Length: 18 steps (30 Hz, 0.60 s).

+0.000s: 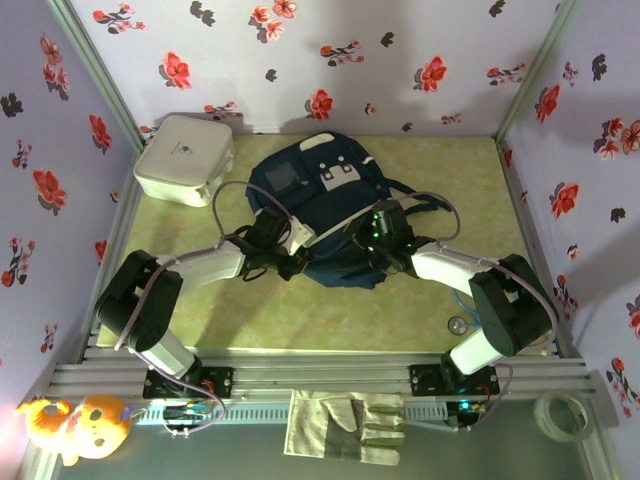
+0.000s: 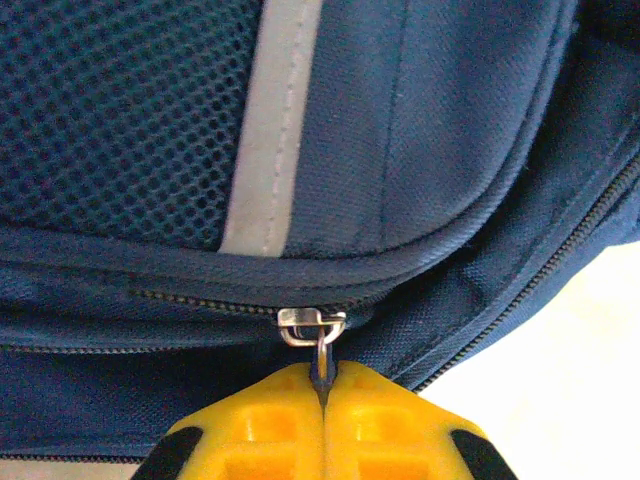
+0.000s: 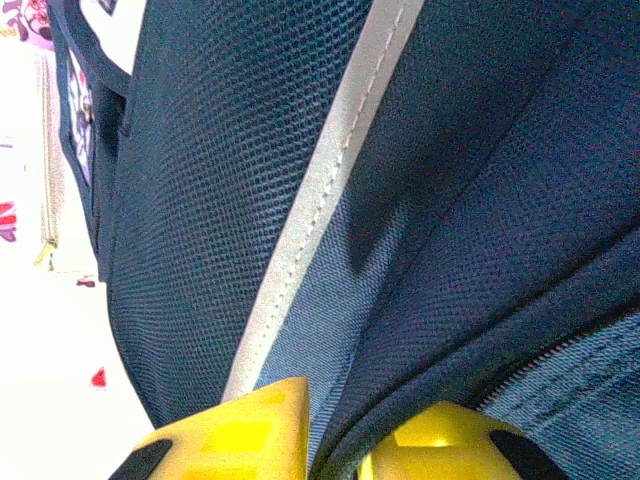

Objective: Pack books, pencil case, and school supplies into a backpack

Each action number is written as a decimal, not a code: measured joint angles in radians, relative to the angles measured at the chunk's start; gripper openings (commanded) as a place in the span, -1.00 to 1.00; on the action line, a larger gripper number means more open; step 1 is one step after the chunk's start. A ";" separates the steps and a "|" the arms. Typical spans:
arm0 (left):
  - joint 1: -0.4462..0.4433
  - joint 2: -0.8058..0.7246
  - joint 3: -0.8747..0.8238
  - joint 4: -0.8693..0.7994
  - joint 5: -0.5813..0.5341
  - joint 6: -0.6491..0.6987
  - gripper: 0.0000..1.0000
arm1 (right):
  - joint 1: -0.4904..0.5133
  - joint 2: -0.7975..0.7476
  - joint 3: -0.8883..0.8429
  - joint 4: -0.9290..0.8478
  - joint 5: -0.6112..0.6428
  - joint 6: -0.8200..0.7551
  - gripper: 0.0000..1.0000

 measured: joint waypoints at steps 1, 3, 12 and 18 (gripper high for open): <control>-0.009 0.000 0.006 -0.010 0.000 0.000 -1.00 | 0.000 0.000 0.000 0.003 0.003 0.003 -0.64; -0.029 0.000 0.020 -0.027 0.002 0.000 -1.00 | 0.001 0.000 0.000 0.006 0.015 0.014 -0.64; -0.103 0.000 0.078 -0.073 0.031 -0.021 -1.00 | 0.012 0.019 0.000 0.036 0.039 0.027 -0.65; -0.134 0.029 0.085 -0.031 0.060 -0.156 -0.92 | 0.016 0.021 -0.005 0.053 0.052 0.027 -0.64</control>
